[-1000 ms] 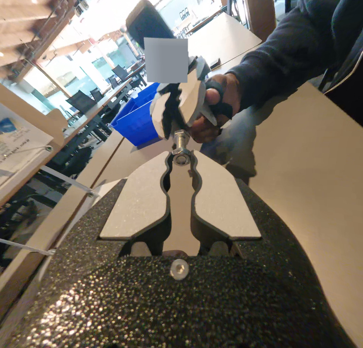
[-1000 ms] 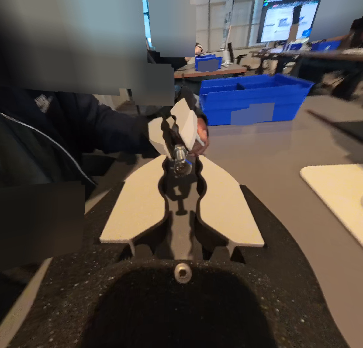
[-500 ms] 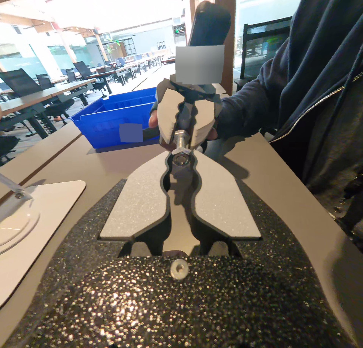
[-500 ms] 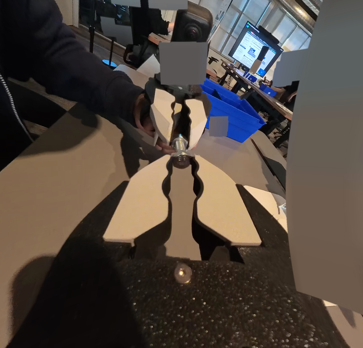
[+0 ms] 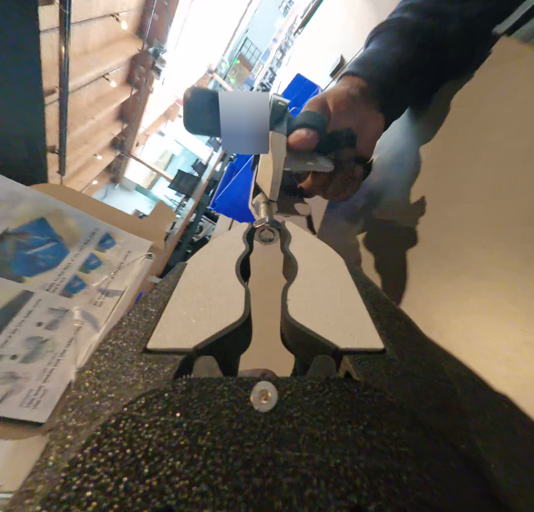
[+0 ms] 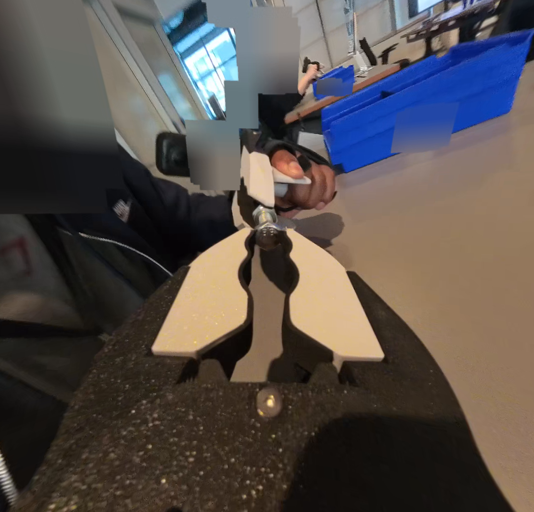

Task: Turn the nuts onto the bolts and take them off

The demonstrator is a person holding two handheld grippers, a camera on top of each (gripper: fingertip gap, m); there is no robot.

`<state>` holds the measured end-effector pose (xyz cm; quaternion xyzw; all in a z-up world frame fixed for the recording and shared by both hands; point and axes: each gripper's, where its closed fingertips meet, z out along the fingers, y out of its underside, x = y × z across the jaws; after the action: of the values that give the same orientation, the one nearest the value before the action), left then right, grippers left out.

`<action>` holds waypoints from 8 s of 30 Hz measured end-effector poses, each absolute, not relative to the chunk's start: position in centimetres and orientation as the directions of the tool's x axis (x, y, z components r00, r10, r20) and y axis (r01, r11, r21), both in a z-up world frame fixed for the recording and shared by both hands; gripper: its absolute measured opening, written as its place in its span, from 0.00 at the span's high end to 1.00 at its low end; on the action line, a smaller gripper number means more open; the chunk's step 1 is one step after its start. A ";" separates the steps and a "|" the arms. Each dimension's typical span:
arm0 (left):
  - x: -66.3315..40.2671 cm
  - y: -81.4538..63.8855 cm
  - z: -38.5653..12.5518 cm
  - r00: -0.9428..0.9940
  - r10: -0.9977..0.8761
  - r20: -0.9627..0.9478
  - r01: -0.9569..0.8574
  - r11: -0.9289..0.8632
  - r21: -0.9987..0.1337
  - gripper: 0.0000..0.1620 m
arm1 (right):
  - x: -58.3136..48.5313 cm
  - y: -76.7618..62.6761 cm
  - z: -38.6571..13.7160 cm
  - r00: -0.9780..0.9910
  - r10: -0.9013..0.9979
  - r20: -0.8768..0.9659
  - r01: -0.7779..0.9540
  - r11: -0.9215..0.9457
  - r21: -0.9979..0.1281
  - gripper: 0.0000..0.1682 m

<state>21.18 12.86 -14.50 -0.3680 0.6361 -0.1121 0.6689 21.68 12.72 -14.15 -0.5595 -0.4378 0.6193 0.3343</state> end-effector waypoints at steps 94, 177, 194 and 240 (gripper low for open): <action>21.5 12.9 -14.6 0.088 -0.963 -0.256 -0.102 0.247 -0.964 0.90 | 22.1 12.9 -14.0 0.021 0.983 0.182 0.145 0.177 -0.974 0.89; 21.2 13.4 -14.0 0.085 -0.990 -0.114 -0.037 0.111 -0.993 0.90 | 23.3 15.0 -13.6 0.141 0.921 0.363 0.173 0.338 -0.925 0.75; 21.8 12.4 -14.2 -0.007 -1.000 -0.014 -0.011 0.014 -1.000 0.90 | 21.5 12.7 -14.6 0.085 0.907 0.411 0.225 0.385 -0.895 0.89; 21.6 12.6 -13.9 0.121 -0.933 -0.339 -0.068 0.333 -0.940 0.90 | 21.2 12.6 -14.7 -0.041 0.992 -0.121 0.119 -0.115 -0.986 0.89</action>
<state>21.56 12.60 -13.87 -0.4502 0.5558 -0.3615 0.5981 21.19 12.58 -14.65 -0.5448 -0.5097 0.5107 0.4272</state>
